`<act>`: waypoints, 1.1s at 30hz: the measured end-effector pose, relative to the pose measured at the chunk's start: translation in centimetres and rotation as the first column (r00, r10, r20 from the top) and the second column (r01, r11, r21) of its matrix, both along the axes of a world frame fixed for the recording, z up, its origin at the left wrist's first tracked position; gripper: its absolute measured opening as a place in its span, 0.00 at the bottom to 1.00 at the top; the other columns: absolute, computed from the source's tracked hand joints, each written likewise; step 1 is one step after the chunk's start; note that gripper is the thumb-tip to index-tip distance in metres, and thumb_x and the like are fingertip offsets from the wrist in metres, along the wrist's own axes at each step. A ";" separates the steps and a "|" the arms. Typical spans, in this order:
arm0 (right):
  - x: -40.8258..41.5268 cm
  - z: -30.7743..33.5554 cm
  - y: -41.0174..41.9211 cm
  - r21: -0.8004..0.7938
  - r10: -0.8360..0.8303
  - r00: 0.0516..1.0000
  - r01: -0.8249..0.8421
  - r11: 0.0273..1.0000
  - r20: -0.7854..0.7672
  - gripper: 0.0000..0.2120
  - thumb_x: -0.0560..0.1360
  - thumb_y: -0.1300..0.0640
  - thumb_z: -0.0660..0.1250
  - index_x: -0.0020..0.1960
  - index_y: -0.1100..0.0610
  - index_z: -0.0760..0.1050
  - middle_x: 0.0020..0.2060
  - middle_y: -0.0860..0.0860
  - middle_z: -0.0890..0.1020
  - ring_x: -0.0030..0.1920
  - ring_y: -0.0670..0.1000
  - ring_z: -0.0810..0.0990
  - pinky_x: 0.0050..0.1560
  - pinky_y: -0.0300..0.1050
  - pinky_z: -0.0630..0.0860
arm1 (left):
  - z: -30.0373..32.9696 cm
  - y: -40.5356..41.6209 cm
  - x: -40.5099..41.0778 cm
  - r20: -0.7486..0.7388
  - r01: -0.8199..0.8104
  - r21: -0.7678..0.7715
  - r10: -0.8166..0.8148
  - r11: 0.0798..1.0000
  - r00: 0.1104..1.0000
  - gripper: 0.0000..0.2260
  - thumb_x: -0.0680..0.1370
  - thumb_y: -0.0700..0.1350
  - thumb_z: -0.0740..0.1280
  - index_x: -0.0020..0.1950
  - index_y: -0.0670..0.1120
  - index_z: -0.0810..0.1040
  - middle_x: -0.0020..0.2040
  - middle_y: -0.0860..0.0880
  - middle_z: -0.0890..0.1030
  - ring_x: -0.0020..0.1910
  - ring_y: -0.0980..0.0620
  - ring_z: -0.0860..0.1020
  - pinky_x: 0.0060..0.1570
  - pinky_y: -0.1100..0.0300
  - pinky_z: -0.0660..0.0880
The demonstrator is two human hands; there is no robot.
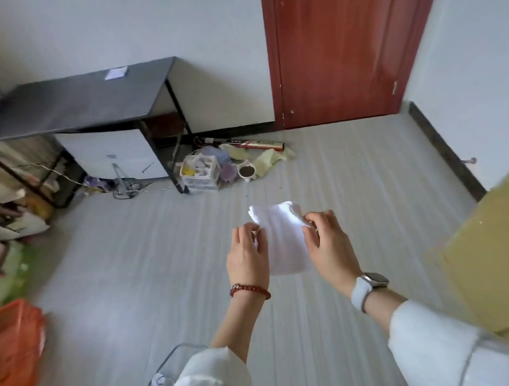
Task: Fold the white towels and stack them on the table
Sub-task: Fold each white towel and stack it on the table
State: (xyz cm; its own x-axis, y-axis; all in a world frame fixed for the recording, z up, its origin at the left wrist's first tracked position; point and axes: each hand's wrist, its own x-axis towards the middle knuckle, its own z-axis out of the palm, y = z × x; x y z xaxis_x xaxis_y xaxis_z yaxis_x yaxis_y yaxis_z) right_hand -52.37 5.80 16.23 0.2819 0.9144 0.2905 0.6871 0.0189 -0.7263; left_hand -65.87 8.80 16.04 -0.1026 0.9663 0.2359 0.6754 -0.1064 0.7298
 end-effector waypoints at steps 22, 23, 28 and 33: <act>-29.1 2.8 65.8 -0.024 0.484 0.845 -0.502 0.865 -0.226 0.08 0.75 0.64 0.63 0.53 0.64 0.73 0.44 0.54 0.77 0.43 0.50 0.73 0.38 0.28 0.65 | 3.7 58.0 -31.7 0.266 -0.444 -0.041 0.438 0.895 0.859 0.04 0.77 0.41 0.63 0.42 0.45 0.72 0.39 0.52 0.74 0.37 0.51 0.71 0.38 0.62 0.67; -31.1 2.6 68.3 -0.027 0.496 0.836 -0.516 0.856 -0.237 0.08 0.75 0.64 0.63 0.53 0.64 0.73 0.46 0.55 0.77 0.44 0.50 0.73 0.38 0.30 0.65 | 3.6 60.3 -33.7 0.257 -0.453 -0.037 0.446 0.891 0.857 0.04 0.77 0.41 0.63 0.42 0.44 0.72 0.39 0.51 0.74 0.38 0.50 0.71 0.38 0.62 0.67; -40.8 1.3 80.9 -0.061 0.501 0.811 -0.541 0.839 -0.302 0.06 0.75 0.61 0.63 0.52 0.60 0.73 0.46 0.51 0.77 0.47 0.50 0.75 0.47 0.39 0.68 | 2.5 72.9 -43.5 0.236 -0.473 -0.049 0.470 0.880 0.850 0.03 0.77 0.41 0.63 0.46 0.42 0.74 0.42 0.50 0.76 0.40 0.50 0.71 0.43 0.61 0.67; -48.4 -0.4 93.9 -0.198 0.476 0.824 -0.545 0.815 -0.308 0.06 0.75 0.60 0.64 0.51 0.60 0.74 0.43 0.50 0.78 0.45 0.50 0.75 0.46 0.42 0.69 | 0.1 85.9 -51.4 0.257 -0.422 -0.184 0.458 0.888 0.851 0.02 0.77 0.43 0.63 0.44 0.46 0.72 0.42 0.51 0.76 0.41 0.51 0.71 0.41 0.63 0.64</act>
